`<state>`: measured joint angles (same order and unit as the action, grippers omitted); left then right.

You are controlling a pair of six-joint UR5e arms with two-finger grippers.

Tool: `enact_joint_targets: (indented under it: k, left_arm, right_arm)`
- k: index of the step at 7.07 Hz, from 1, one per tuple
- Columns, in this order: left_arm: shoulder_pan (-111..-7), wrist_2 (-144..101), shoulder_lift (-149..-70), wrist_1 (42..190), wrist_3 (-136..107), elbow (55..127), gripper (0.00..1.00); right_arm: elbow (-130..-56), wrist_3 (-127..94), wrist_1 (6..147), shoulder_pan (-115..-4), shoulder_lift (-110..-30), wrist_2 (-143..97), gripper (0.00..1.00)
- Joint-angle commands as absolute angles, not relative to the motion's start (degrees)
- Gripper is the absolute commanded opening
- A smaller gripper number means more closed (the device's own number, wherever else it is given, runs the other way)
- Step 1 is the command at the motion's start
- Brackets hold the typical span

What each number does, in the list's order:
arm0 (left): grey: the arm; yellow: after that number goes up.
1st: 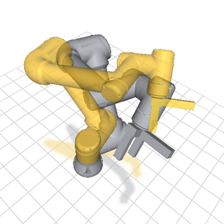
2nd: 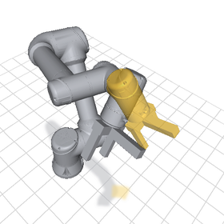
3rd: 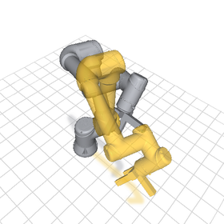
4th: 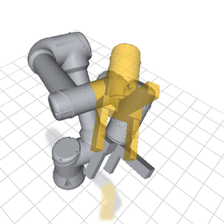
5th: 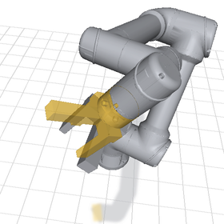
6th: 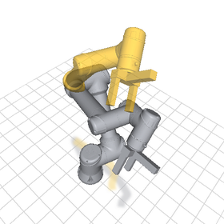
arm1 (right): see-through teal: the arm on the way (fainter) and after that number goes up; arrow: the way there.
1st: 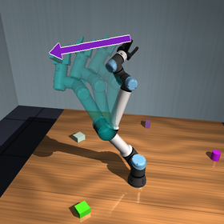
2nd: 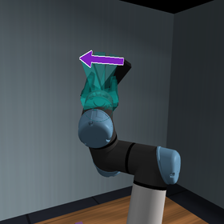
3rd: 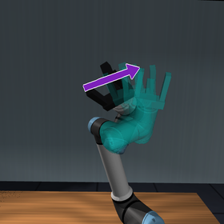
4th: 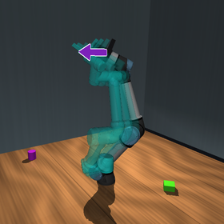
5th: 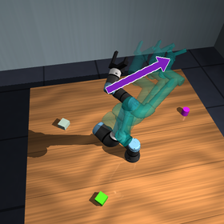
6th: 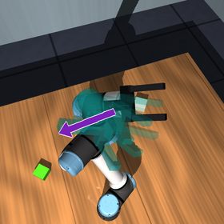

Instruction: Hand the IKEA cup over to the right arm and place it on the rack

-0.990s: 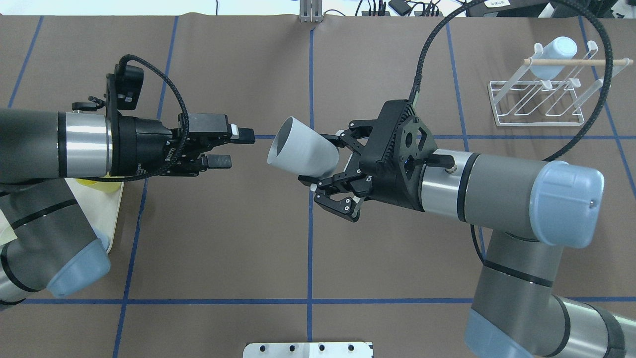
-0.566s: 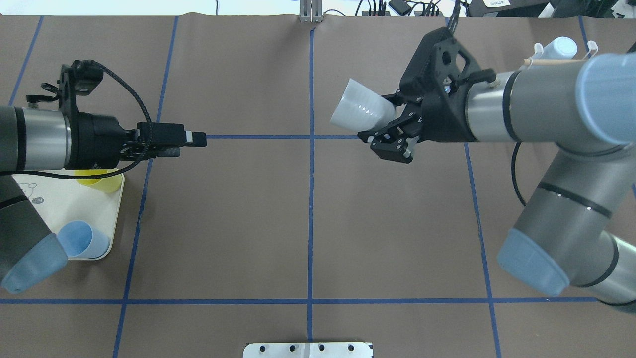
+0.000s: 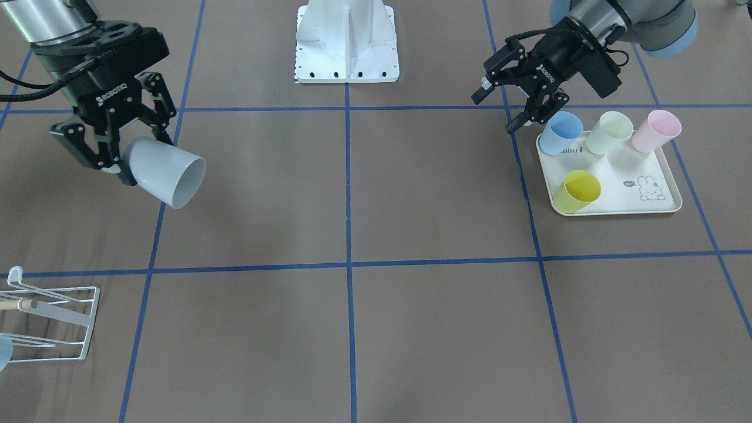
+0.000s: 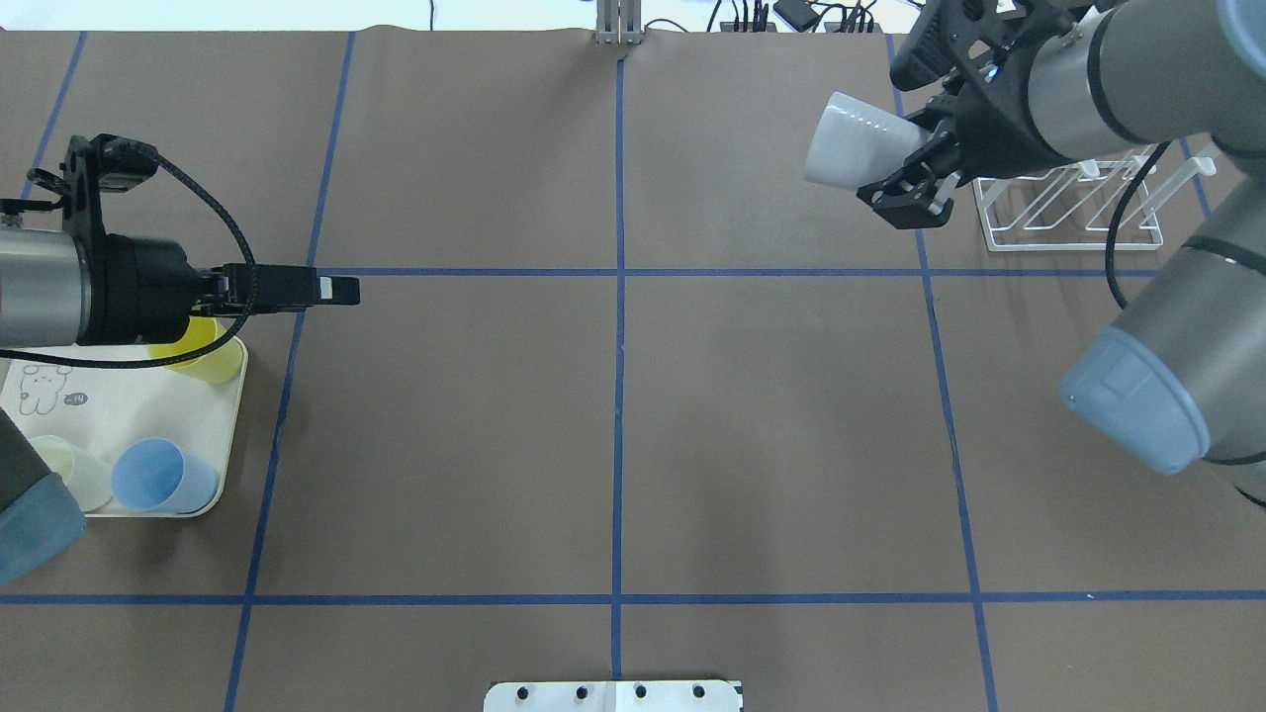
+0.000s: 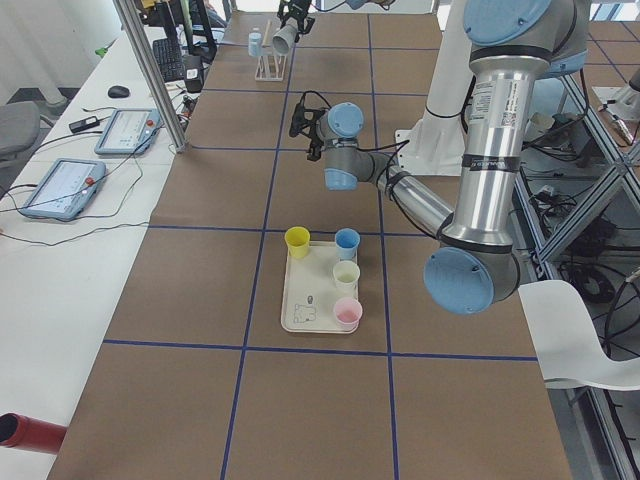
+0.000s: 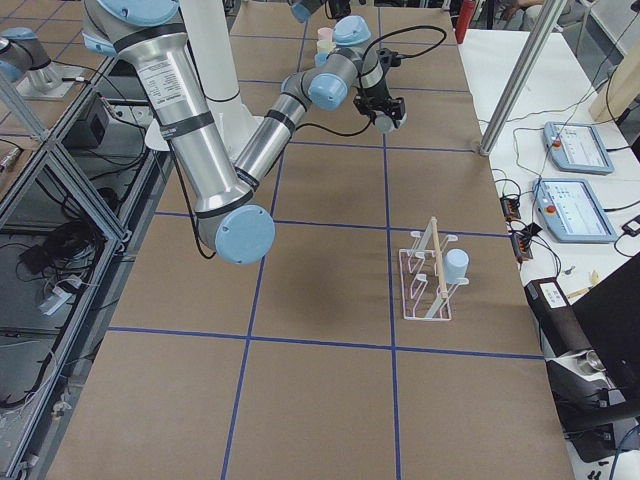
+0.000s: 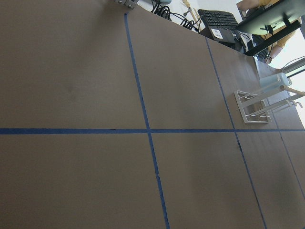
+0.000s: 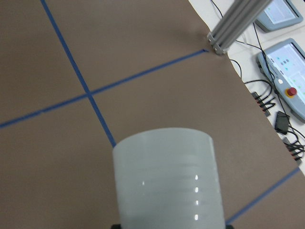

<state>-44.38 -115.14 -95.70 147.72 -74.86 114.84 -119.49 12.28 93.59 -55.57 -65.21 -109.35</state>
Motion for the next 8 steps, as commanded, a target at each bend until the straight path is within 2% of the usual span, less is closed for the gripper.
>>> enact_joint_targets:
  k: [1, 5, 8]
  left_arm:
    - [-44.3, -114.79, -95.8, 147.74, -74.88, 114.87, 1.0]
    - [-44.3, -114.43, -95.71, 148.01, -75.32, 115.31, 1.0]
    - [-44.3, -114.35, -95.45, 148.18, -75.41, 115.31, 1.0]
  right_arm:
    - [-114.9, 33.19, 97.47, -58.44, -64.17, -99.64, 0.0]
    - [-106.63, 63.57, 96.95, -60.12, -63.98, -82.05, 0.0]
    - [-96.1, 70.81, 89.77, -60.2, -64.16, -76.3, 0.0]
